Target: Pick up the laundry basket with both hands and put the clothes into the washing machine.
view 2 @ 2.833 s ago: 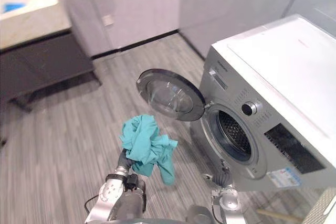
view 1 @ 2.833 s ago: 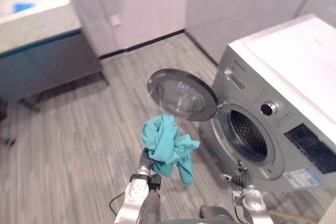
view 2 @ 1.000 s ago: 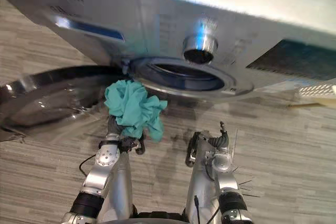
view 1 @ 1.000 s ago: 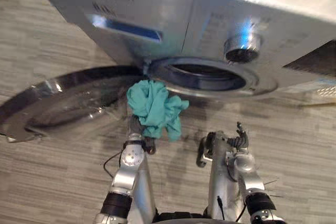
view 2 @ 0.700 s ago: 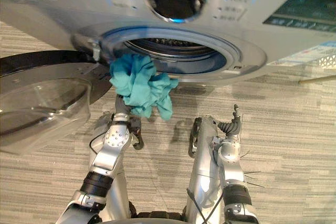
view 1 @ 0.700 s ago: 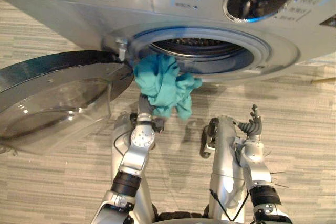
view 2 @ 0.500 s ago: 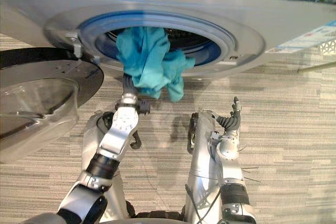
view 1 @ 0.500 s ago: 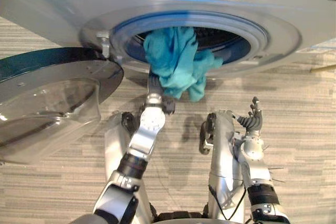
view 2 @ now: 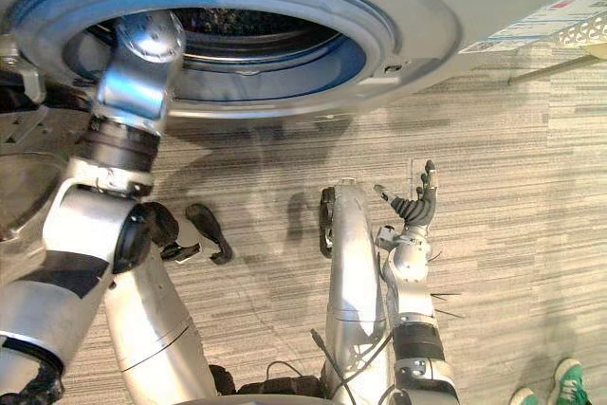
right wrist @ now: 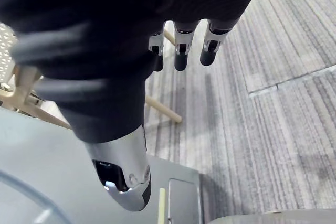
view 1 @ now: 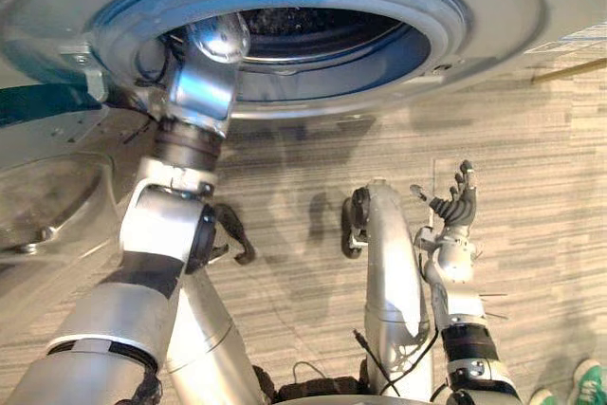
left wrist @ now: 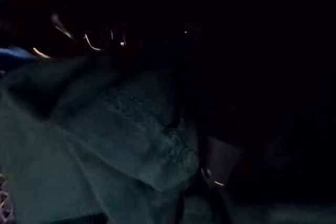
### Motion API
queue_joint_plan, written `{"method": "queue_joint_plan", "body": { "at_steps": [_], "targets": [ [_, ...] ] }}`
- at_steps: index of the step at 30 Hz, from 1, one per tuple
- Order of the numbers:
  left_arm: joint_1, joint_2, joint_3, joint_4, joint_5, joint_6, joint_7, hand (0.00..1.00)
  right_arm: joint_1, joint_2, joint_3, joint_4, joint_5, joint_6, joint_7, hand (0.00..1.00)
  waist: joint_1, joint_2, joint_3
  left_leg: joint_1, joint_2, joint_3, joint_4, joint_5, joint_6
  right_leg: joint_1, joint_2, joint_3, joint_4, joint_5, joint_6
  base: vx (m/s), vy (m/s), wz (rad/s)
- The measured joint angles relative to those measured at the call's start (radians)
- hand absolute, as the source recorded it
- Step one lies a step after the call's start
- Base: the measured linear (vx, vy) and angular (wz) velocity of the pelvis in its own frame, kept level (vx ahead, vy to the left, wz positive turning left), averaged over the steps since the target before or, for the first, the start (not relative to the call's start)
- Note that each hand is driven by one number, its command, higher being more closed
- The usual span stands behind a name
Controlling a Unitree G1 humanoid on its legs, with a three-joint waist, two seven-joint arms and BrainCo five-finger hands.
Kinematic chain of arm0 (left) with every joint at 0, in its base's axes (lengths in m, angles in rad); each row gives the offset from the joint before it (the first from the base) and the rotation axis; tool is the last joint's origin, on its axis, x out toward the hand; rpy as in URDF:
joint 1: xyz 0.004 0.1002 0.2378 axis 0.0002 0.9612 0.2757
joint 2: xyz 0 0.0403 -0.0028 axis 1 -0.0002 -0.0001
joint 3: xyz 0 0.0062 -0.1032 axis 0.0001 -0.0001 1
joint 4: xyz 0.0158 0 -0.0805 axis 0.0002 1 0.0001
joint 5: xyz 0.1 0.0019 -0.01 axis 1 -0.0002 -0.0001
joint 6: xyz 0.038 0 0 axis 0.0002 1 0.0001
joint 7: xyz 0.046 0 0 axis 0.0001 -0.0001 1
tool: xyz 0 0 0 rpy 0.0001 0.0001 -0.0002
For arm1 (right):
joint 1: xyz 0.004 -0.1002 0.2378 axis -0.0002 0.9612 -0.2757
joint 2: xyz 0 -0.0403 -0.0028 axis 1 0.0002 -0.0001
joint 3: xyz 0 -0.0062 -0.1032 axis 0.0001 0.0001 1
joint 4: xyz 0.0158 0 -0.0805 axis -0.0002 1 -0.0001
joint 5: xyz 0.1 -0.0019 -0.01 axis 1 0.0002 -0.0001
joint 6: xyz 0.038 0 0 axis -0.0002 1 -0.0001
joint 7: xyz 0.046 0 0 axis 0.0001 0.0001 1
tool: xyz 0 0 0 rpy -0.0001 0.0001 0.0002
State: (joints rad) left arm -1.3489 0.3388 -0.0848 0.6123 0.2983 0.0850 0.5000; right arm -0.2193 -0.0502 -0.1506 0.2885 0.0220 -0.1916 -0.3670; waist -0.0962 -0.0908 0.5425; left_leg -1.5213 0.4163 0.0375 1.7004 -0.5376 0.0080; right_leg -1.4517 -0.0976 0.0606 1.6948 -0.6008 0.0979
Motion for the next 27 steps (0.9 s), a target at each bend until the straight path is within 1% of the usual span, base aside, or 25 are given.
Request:
{"method": "queue_joint_plan", "body": {
  "at_steps": [2,3,6,7,8,9,10,13,15,16,17,18,20,21,22,23,24,25,26,27],
  "targets": [
    [0.0,0.002,-0.013,0.026,0.079,0.021,-0.027,0.0,0.0,-0.008,0.0,0.0,0.007,-0.001,0.007,0.0,0.001,0.0,0.002,-0.001,-0.004,0.0,-0.003,0.001,0.0,-0.001,-0.006,-0.003,0.0,0.0,0.0,0.05,-0.027,0.05],
    [0.0,0.005,-0.025,0.029,0.097,0.026,-0.034,0.0,0.0,-0.011,0.001,0.001,0.007,-0.001,0.012,0.0,0.001,0.0,0.002,0.0,-0.006,0.0,-0.005,0.001,-0.001,0.0,-0.008,-0.003,0.0,0.0,0.0,0.04,-0.026,0.08],
    [0.0,0.019,-0.079,0.029,0.276,0.052,-0.084,0.0,0.0,-0.024,0.003,0.002,0.007,-0.001,0.043,0.0,0.005,0.0,0.002,0.01,-0.015,-0.003,-0.016,0.007,-0.005,0.014,-0.011,-0.009,-0.006,0.0,0.0,0.04,-0.032,0.07],
    [0.0,0.019,-0.084,0.029,0.298,0.056,-0.089,0.0,0.0,-0.025,0.004,0.003,0.007,-0.001,0.044,0.0,0.005,0.0,0.002,0.016,-0.015,-0.001,-0.023,0.01,-0.006,0.02,-0.011,-0.01,-0.01,0.0,0.0,0.03,-0.047,0.12],
    [0.0,0.019,-0.096,0.028,0.35,0.066,-0.103,0.0,0.0,-0.026,0.008,0.004,0.007,-0.001,0.047,0.0,0.007,0.0,0.002,0.034,-0.018,0.002,-0.044,0.02,-0.009,0.039,-0.014,-0.014,-0.028,0.0,-0.001,0.03,-0.042,0.11],
    [0.0,0.019,-0.1,0.026,0.356,0.067,-0.106,0.0,0.0,-0.026,0.01,0.004,0.007,-0.002,0.048,0.0,0.007,0.0,0.002,0.038,-0.019,0.002,-0.05,0.022,-0.009,0.044,-0.015,-0.016,-0.033,0.001,-0.002,0.04,-0.047,0.11],
    [0.003,0.018,-0.107,0.02,0.378,0.067,-0.11,0.0,0.0,-0.026,0.012,0.004,0.007,-0.002,0.054,0.0,0.015,0.0,0.002,0.054,-0.019,0.002,-0.071,0.029,-0.01,0.061,-0.021,-0.027,-0.053,0.007,-0.013,0.05,-0.041,0.09],
    [0.108,0.013,-0.106,-0.113,0.383,0.068,-0.111,0.0,0.007,-0.015,0.037,0.006,0.006,-0.002,0.07,0.0,0.026,0.001,0.002,0.107,-0.036,0.001,-0.13,0.049,-0.029,0.119,-0.032,-0.049,-0.102,0.011,-0.021,0.07,-0.059,0.15],
    [0.24,-0.014,-0.1,-0.206,0.377,0.067,-0.108,0.0,0.014,0.001,0.048,0.017,0.006,0.004,0.077,0.0,0.036,0.001,0.002,0.165,-0.043,0.0,-0.172,0.057,-0.042,0.179,-0.044,-0.069,-0.135,0.011,-0.021,0.09,-0.064,0.15],
    [0.275,-0.023,-0.097,-0.229,0.373,0.067,-0.108,0.0,0.015,0.002,0.048,0.019,0.006,0.004,0.079,0.0,0.043,0.002,0.001,0.18,-0.049,0.0,-0.184,0.059,-0.043,0.195,-0.045,-0.074,-0.146,0.011,-0.021,0.09,-0.055,0.16],
    [0.352,-0.044,-0.095,-0.275,0.367,0.066,-0.107,0.0,0.017,0.002,0.047,0.021,0.004,0.006,0.079,0.0,0.053,0.004,0.0,0.212,-0.052,0.003,-0.211,0.064,-0.046,0.23,-0.047,-0.081,-0.171,0.011,-0.021,0.1,-0.049,0.11],
    [0.4,-0.066,-0.092,-0.295,0.361,0.063,-0.108,0.0,0.021,0.002,0.046,0.023,0.004,0.009,0.079,0.0,0.056,0.004,0.0,0.236,-0.054,0.005,-0.226,0.065,-0.048,0.254,-0.047,-0.085,-0.185,0.011,-0.021,0.1,-0.049,0.16],
    [0.588,-0.143,-0.069,-0.329,0.344,0.057,-0.115,0.0,0.037,0.003,0.041,0.043,0.003,0.034,0.08,0.0,0.061,0.007,-0.002,0.349,-0.072,0.017,-0.304,0.08,-0.054,0.372,-0.063,-0.104,-0.26,0.011,-0.021,0.12,-0.042,0.3],
    [0.636,-0.161,-0.072,-0.341,0.342,0.048,-0.125,0.0,0.043,0.003,0.04,0.047,0.002,0.045,0.081,0.0,0.061,0.008,-0.002,0.385,-0.075,0.023,-0.331,0.084,-0.054,0.411,-0.064,-0.111,-0.287,0.012,-0.024,0.18,-0.069,0.33],
    [0.723,-0.205,-0.08,-0.36,0.341,0.035,-0.131,0.0,0.063,0.005,0.04,0.052,0.001,0.053,0.084,0.0,0.066,0.01,-0.004,0.459,-0.085,0.031,-0.388,0.095,-0.062,0.487,-0.066,-0.123,-0.346,0.021,-0.036,0.16,-0.062,0.21],
    [0.815,-0.25,-0.075,-0.374,0.321,0.026,-0.134,0.0,0.09,0.006,0.035,0.054,-0.003,0.067,0.085,0.0,0.079,0.02,-0.016,0.528,-0.087,0.041,-0.454,0.11,-0.063,0.56,-0.065,-0.139,-0.417,0.039,-0.036,0.19,-0.067,0.16],
    [0.864,-0.276,-0.073,-0.376,0.31,0.02,-0.139,0.0,0.105,0.007,0.028,0.062,-0.004,0.072,0.086,0.0,0.085,0.028,-0.031,0.558,-0.088,0.048,-0.491,0.121,-0.064,0.591,-0.064,-0.147,-0.456,0.05,-0.038,0.17,-0.024,0.13],
    [0.975,-0.311,-0.073,-0.375,0.276,0.011,-0.152,0.0,0.13,0.007,0.019,0.096,-0.006,0.089,0.086,0.0,0.088,0.039,-0.071,0.617,-0.1,0.061,-0.573,0.147,-0.067,0.651,-0.063,-0.162,-0.542,0.076,-0.038,0.23,0.004,0.16],
    [1.069,-0.322,-0.072,-0.373,0.222,-0.006,-0.169,0.0,0.146,0.007,0.018,0.131,-0.007,0.106,0.088,0.0,0.094,0.047,-0.082,0.703,-0.108,0.08,-0.662,0.174,-0.069,0.734,-0.067,-0.172,-0.632,0.107,-0.034,0.2,0.027,0.13],
    [1.117,-0.326,-0.073,-0.372,0.202,-0.013,-0.176,0.0,0.159,0.008,0.02,0.145,-0.008,0.114,0.088,0.0,0.104,0.048,-0.087,0.754,-0.112,0.093,-0.712,0.19,-0.071,0.778,-0.069,-0.176,-0.678,0.125,-0.035,0.21,0.04,0.07]
  ]
}}
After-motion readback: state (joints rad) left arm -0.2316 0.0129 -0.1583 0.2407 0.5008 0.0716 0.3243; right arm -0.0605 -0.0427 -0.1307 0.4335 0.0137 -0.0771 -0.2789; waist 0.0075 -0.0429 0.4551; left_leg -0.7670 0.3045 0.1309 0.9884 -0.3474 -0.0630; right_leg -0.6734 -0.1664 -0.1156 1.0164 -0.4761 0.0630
